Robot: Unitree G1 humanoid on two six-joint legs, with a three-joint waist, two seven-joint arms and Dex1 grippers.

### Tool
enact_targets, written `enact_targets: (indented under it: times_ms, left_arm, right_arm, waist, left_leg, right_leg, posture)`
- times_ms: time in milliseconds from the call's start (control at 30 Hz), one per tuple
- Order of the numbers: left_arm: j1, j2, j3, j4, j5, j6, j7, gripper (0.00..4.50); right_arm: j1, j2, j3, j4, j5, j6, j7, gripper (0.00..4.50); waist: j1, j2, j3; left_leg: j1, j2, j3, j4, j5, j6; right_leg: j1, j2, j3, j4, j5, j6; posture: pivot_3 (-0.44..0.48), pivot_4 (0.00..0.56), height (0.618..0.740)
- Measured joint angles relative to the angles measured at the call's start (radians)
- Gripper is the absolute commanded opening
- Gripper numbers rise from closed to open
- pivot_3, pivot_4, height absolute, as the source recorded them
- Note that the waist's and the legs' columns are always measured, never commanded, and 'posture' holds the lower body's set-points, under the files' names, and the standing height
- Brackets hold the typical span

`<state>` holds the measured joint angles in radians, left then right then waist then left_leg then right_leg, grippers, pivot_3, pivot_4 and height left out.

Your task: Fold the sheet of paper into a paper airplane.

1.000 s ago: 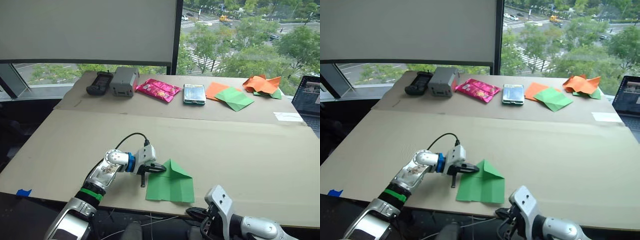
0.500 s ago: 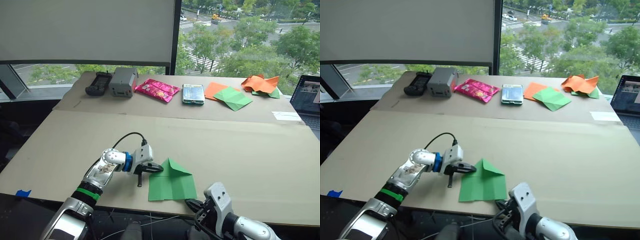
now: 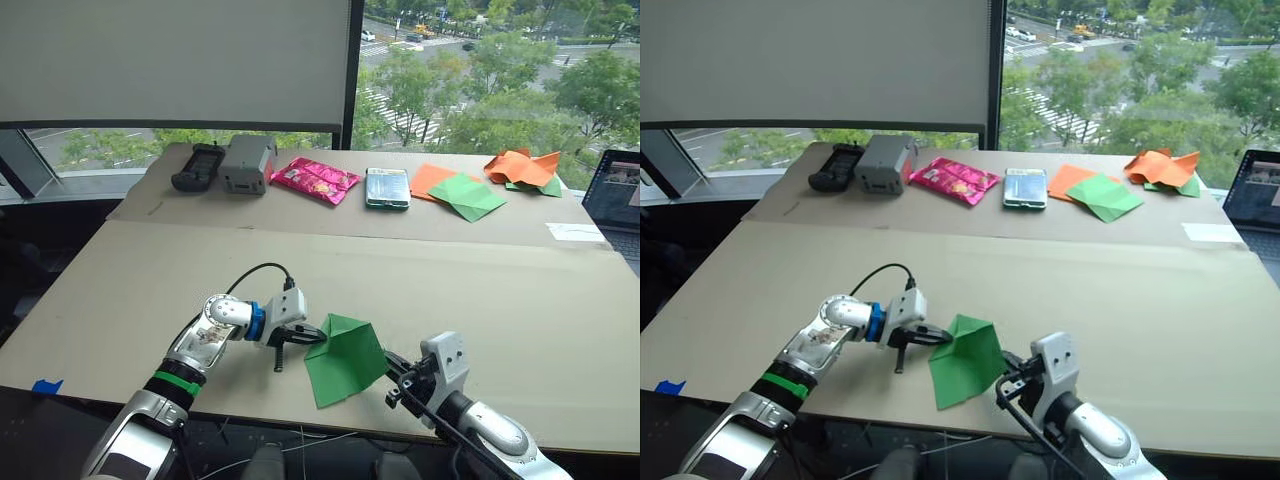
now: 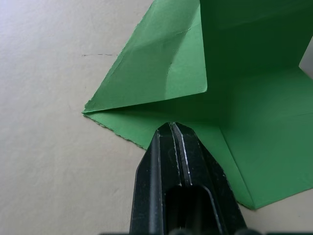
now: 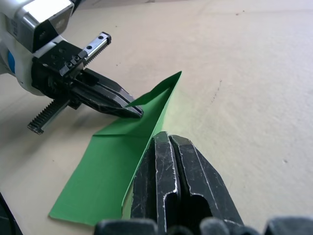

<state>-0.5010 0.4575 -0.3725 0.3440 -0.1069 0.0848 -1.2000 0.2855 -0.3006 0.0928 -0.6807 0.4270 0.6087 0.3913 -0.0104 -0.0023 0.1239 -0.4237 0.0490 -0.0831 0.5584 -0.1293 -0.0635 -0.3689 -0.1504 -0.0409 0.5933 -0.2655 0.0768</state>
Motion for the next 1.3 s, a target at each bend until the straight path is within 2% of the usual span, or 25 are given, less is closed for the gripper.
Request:
enact_targets:
  times_ms: [267, 467, 967, 1300]
  left_arm:
    - [-0.012, 0.001, -0.001, 0.014, 0.000, -0.015, -0.004, 0.02]
    - [-0.021, -0.008, -0.013, 0.013, 0.006, -0.015, -0.013, 0.02]
    - [-0.037, -0.039, -0.023, 0.010, 0.030, -0.008, -0.034, 0.02]
    - [-0.052, -0.102, -0.060, 0.024, 0.044, -0.014, -0.050, 0.02]
  right_arm:
    - [-0.146, 0.009, 0.098, 0.123, -0.024, 0.000, 0.023, 0.00]
    - [-0.183, 0.012, 0.132, 0.190, -0.052, -0.014, 0.036, 0.00]
    - [-0.190, 0.013, 0.127, 0.240, -0.090, -0.041, 0.044, 0.00]
    - [-0.174, -0.019, 0.045, 0.217, -0.078, -0.036, 0.047, 0.00]
  waist:
    - [0.000, 0.003, -0.002]
    - [0.008, 0.002, -0.004]
    - [0.024, 0.002, -0.004]
    - [0.031, 0.002, -0.004]
  left_leg:
    - [0.000, 0.000, 0.000, 0.000, 0.000, 0.000]
    - [0.000, 0.000, 0.000, 0.000, 0.000, 0.000]
    - [0.000, 0.000, 0.000, 0.000, 0.000, 0.000]
    - [0.000, -0.001, 0.000, 0.001, 0.000, 0.001]
  right_leg:
    - [0.000, 0.000, 0.000, 0.001, 0.000, 0.000]
    - [0.001, 0.001, 0.000, 0.002, 0.000, 0.000]
    - [0.002, 0.001, 0.000, 0.002, 0.000, 0.000]
    - [0.004, 0.002, 0.000, 0.002, 0.000, 0.000]
  posture:
    - [0.000, 0.150, 0.713]
    - [0.000, 0.150, 0.713]
    - [0.000, 0.150, 0.713]
    - [0.000, 0.150, 0.713]
